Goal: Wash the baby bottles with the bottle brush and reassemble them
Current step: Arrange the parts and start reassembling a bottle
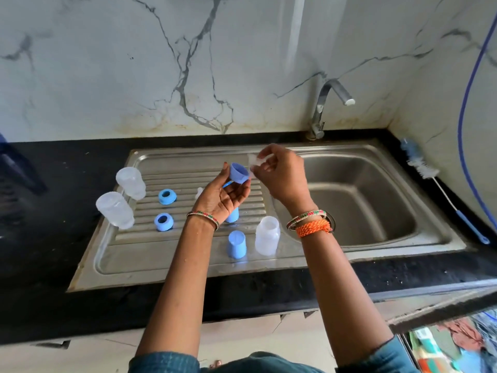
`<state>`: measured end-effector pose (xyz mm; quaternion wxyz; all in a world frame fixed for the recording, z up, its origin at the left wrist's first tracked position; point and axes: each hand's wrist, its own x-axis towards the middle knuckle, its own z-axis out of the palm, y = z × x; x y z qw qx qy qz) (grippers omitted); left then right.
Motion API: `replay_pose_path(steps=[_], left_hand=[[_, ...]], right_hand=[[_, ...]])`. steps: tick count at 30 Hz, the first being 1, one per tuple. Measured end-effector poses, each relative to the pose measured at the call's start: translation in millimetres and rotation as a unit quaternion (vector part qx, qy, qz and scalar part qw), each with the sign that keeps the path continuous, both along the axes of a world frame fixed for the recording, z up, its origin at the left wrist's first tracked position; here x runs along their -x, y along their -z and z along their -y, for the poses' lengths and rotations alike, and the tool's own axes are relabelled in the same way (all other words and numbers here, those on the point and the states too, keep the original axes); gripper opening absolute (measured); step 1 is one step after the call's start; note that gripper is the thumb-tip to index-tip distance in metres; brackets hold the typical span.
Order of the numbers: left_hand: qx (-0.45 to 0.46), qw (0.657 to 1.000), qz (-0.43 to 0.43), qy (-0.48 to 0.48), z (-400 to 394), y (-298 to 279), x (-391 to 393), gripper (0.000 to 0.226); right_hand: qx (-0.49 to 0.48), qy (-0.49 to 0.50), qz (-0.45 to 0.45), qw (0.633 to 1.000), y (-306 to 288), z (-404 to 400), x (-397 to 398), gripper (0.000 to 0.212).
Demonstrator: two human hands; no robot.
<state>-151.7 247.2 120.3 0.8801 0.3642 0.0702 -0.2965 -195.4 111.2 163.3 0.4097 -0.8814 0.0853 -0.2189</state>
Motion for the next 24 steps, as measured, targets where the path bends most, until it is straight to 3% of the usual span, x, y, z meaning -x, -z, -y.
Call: replay_pose_path(steps=[2, 6, 17, 21, 24], left_hand=[[0.008, 1.000, 0.011, 0.003, -2.8, -1.6, -0.6, 0.026], [0.018, 1.000, 0.015, 0.009, -3.3, -3.3, 3.1, 0.024], [0.056, 0.997, 0.042, 0.030, -4.6, 0.1, 2.1, 0.065], [0.049, 0.997, 0.051, 0.029, -4.7, 2.1, -0.9, 0.078], [0.055, 0.997, 0.046, 0.023, -5.1, 1.5, -0.6, 0.079]], right_hand=[[-0.036, 0.015, 0.021, 0.999, -3.1, 0.0, 0.3, 0.015], [-0.011, -0.023, 0.004, 1.000, 1.5, -8.2, 4.4, 0.013], [0.214, 0.035, 0.054, 0.975, 6.5, -17.0, 10.5, 0.019], [0.311, -0.034, 0.003, 0.950, -1.0, -12.7, 7.5, 0.031], [0.336, -0.077, -0.025, 0.938, -6.6, -11.2, 12.9, 0.027]])
